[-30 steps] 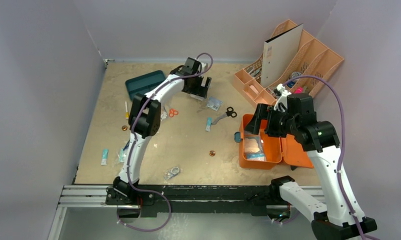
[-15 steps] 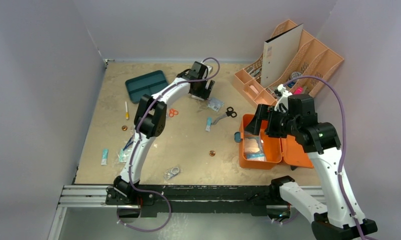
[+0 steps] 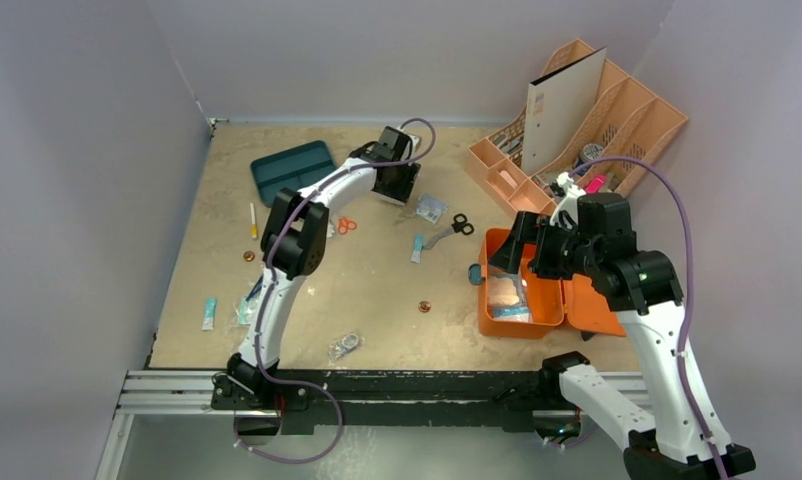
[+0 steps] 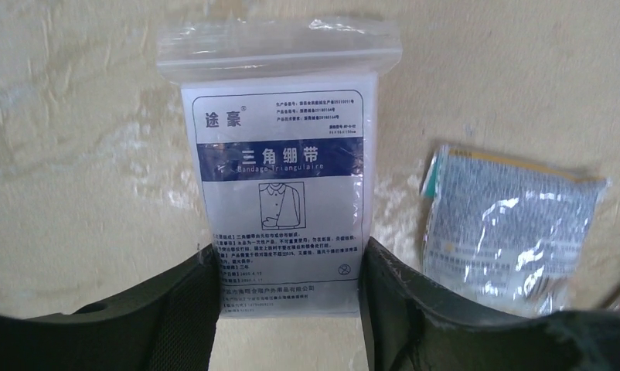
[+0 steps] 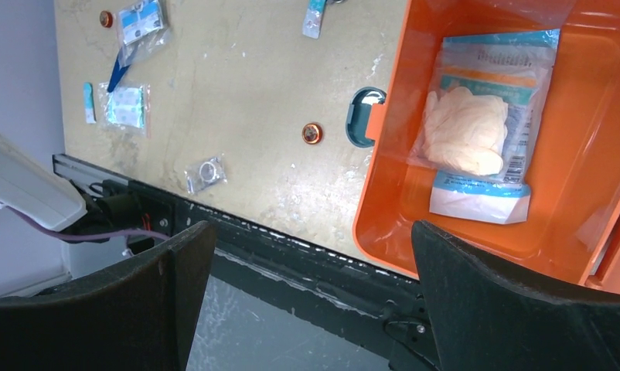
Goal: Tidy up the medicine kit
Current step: Pick up the medical item at the center of the board.
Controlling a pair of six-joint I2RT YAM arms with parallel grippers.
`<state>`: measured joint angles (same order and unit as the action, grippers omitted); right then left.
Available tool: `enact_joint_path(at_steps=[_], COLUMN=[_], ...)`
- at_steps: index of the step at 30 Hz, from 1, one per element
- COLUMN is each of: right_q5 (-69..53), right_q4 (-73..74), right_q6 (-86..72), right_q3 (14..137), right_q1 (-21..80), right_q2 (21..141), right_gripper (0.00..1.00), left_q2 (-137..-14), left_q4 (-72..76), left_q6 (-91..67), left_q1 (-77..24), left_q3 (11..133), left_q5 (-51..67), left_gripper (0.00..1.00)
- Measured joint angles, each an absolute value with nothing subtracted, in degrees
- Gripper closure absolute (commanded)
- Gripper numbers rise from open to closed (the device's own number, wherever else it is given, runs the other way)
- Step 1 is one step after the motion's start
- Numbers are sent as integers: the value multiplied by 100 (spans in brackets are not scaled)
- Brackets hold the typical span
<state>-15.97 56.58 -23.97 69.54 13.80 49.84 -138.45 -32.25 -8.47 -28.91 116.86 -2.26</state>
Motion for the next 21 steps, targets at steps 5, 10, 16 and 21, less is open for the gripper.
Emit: enact_joint_path(at_steps=[5,10,16,21], right_q5=[-1627,-1728,-1833,-2064], right_q4=[5581,5428,5207,4700], right_q6=[-2550,-2853,-3404,-4136], right_q3=[6810,6657,6379,6045], right_q1=[1380,1380,1380,1380], right_q2=[4873,4840,4834,4816], right_gripper=[1,1,1,1], left_q2=[-13388,-12805,-11837,-10801], left_q4=[-3308,-3511,-3645,-3618], left_q6=[-996,-1188,-1557,-1911], left_q1=[-2891,-2891,-2891,-2891], left_q3=[11076,10567,9985,9277], left_q5=[-200,-99,294,880], left_gripper=[55,57,60,60])
